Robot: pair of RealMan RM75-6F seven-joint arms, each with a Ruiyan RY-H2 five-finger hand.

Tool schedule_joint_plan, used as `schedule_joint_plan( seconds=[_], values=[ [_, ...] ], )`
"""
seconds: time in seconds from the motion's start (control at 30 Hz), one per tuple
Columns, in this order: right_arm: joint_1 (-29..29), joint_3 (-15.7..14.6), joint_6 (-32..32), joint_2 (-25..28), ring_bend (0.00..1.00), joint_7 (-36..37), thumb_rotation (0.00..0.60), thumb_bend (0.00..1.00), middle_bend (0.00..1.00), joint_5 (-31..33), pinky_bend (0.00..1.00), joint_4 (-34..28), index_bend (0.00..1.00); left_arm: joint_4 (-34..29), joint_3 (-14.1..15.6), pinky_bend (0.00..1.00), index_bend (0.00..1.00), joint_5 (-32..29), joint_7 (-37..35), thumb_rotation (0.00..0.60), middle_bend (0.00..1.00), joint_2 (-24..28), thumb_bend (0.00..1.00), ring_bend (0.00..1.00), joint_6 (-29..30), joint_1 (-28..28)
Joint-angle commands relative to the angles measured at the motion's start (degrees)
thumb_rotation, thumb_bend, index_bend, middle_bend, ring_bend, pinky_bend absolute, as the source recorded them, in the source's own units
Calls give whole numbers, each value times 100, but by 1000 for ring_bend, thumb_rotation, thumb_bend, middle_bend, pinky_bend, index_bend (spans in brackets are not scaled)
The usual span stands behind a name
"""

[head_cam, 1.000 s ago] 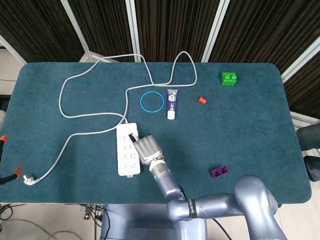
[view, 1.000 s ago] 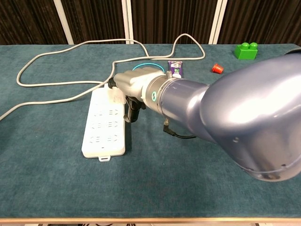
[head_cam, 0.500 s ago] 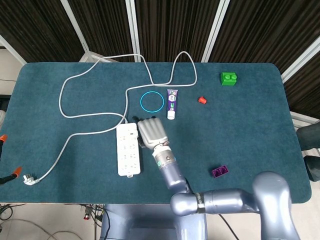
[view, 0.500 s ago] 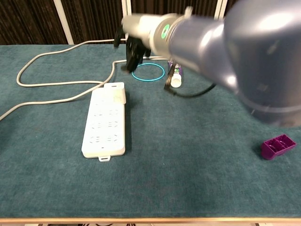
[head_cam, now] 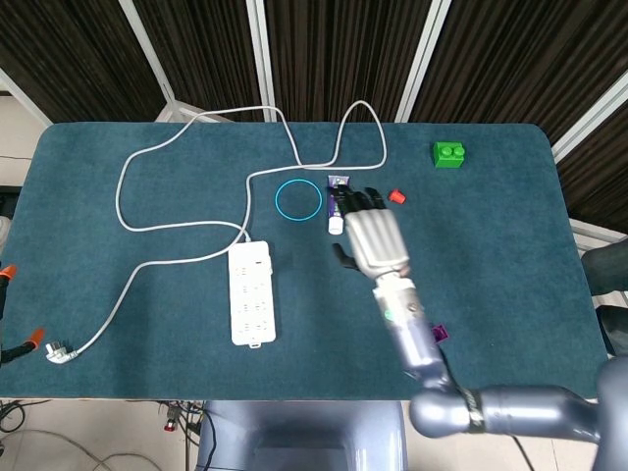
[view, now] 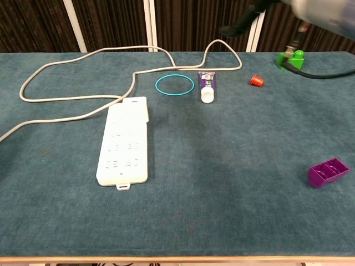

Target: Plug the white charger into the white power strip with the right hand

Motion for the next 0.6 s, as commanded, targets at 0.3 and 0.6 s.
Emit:
schedule_joint_plan(
  seconds=[0.3, 0.6],
  values=[
    [-2766, -2712, 1902, 884, 152, 2161, 600, 411, 127, -3955, 115, 831, 140, 155, -67, 0, 102, 11, -107, 600, 0, -90, 154, 0, 4, -41],
    [-3200, -2915, 1831, 992, 151, 2084, 600, 411, 127, -4315, 115, 1274, 150, 437, -19, 0, 102, 220, -407, 600, 0, -76, 154, 0, -159, -142]
  ],
)
